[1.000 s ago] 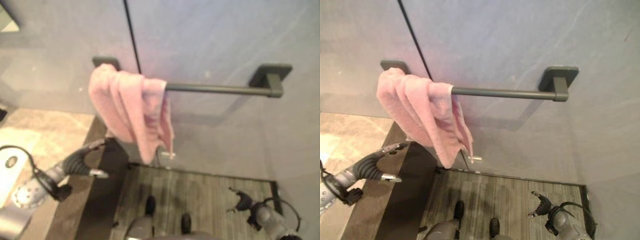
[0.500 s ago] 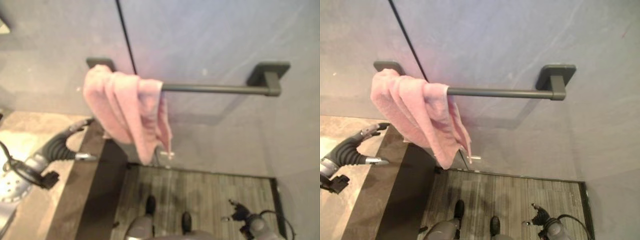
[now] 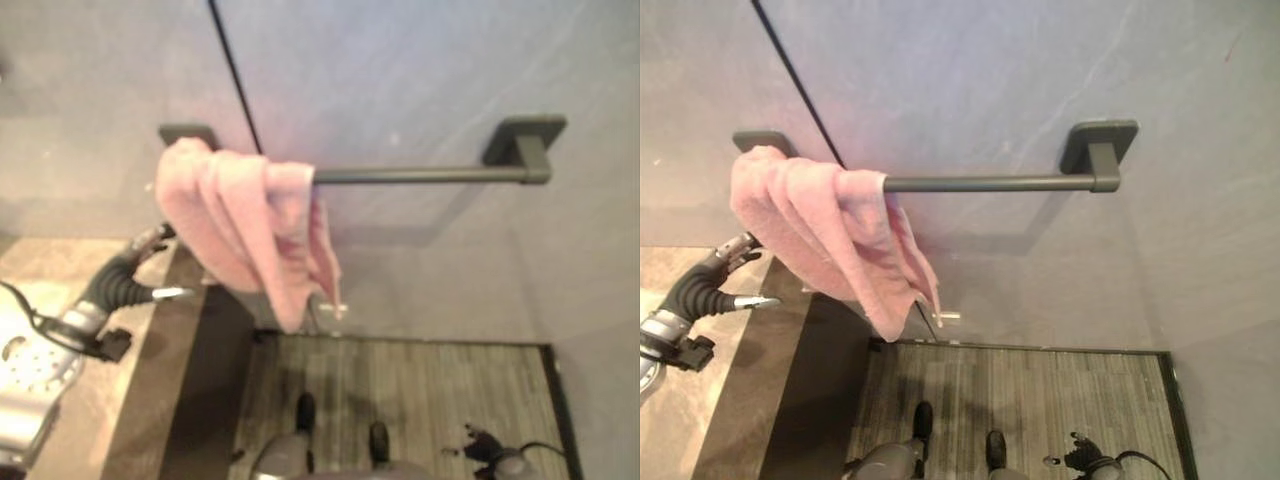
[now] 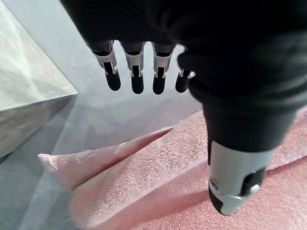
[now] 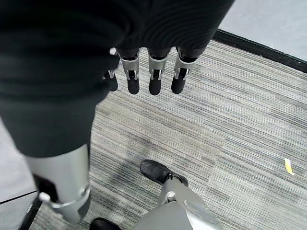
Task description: Put brush and paste in cup on sink, flatten towel.
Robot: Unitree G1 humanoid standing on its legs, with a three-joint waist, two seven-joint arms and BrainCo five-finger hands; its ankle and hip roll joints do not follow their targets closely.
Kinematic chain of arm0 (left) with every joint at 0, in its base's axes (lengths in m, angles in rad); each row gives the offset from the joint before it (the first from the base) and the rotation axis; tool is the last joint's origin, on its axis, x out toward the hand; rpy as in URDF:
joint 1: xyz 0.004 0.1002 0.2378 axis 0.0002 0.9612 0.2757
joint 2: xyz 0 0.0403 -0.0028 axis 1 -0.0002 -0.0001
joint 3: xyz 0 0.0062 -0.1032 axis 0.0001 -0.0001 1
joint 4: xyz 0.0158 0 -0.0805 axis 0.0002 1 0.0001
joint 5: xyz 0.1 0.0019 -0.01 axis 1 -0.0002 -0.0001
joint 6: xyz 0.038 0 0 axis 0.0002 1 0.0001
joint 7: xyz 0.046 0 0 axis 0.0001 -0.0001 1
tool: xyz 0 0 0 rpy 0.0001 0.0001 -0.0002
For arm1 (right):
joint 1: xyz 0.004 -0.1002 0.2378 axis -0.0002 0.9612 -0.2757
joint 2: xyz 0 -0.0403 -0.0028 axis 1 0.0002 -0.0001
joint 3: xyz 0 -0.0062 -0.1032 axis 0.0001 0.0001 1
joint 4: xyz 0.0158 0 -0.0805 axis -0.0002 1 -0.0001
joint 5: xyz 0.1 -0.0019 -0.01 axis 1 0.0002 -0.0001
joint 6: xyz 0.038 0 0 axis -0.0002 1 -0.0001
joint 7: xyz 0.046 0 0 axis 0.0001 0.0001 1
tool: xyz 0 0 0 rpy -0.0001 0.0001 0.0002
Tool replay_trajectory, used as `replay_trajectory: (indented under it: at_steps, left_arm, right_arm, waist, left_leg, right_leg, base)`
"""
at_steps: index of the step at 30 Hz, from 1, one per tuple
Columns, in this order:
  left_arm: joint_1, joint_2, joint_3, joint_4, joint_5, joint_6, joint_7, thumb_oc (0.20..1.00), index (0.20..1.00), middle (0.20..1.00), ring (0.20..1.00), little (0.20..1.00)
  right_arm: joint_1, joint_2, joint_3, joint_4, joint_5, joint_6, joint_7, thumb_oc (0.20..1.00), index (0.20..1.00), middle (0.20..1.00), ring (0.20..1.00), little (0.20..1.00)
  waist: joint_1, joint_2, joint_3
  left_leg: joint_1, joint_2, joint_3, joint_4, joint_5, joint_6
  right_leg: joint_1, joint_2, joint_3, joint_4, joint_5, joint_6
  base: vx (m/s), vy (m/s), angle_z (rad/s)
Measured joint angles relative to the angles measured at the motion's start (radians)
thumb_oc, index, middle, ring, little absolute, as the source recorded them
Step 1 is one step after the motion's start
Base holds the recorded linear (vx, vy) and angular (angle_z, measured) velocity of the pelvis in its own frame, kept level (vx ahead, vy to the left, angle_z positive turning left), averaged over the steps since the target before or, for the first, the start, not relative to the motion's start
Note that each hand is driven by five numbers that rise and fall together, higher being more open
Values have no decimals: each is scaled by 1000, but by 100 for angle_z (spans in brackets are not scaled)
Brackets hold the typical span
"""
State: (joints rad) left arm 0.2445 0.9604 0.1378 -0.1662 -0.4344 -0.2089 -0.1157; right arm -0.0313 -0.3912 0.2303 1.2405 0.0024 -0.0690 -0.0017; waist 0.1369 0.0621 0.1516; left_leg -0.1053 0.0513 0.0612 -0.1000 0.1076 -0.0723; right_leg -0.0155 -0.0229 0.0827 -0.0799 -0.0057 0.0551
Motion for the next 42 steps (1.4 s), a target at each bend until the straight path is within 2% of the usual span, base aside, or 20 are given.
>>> replay_trajectory:
  at_steps: [7,18,25,37,39,40,42]
  left_arm:
    - [-25,-15,0,0,-68,-20,0,1000,1000,1000,1000,1000]
    - [-67,-57,0,-4,-198,-35,-11,1000,1000,1000,1000,1000]
    - [-78,-116,-1,-5,-238,-49,-24,1000,1000,1000,1000,1000]
    - [-78,-116,-22,-25,-265,-49,-26,1000,1000,1000,1000,1000]
    - [-78,-116,-22,-39,-266,-49,-26,633,633,633,633,633]
    - [-78,-112,-22,-50,-267,-49,-27,501,501,501,501,501]
    - [-84,-106,-22,-57,-272,-49,-27,451,451,451,451,451]
  right_arm:
    - [-1,4,-60,15,52,0,-1,1000,1000,1000,1000,1000]
    - [-6,3,-70,43,80,-1,-1,1000,1000,1000,1000,1000]
    - [-6,4,-69,46,80,-1,-1,1000,1000,1000,1000,1000]
    - [-7,4,-69,47,80,-1,-1,1000,1000,1000,1000,1000]
    - [-7,4,-69,48,80,-1,-1,1000,1000,1000,1000,1000]
    - [-7,4,-68,48,80,-1,-1,1000,1000,1000,1000,1000]
    - [-7,4,-68,49,80,-1,-1,1000,1000,1000,1000,1000]
  waist:
    - [1,-2,-17]
    - [3,-11,-25]
    - [3,-11,-25]
    - [1,-11,-25]
    - [1,-11,-25]
    - [1,-11,-25]
    - [1,-11,-25]
  left_leg:
    - [-16,0,16,0,-3,5]
    - [-14,-1,29,0,-3,5]
    - [-8,-1,36,0,-3,5]
    - [1,-1,37,0,-3,5]
    - [1,-1,37,0,-3,5]
    - [1,-1,37,0,-3,5]
    - [2,-1,37,0,-3,5]
  right_leg:
    - [-23,-1,15,0,6,4]
    - [-24,-4,28,-4,7,6]
    - [-21,-5,32,-4,8,8]
    - [-14,-5,33,-4,8,8]
    - [-14,-5,32,-4,8,8]
    - [-14,-5,32,-4,9,8]
    - [-12,-5,32,-4,9,7]
  base:
    - [10,34,-8]
    - [5,-1,-2]
    - [5,-4,-2]
    - [0,0,0]
    - [0,0,0]
    - [0,0,0]
    - [0,0,0]
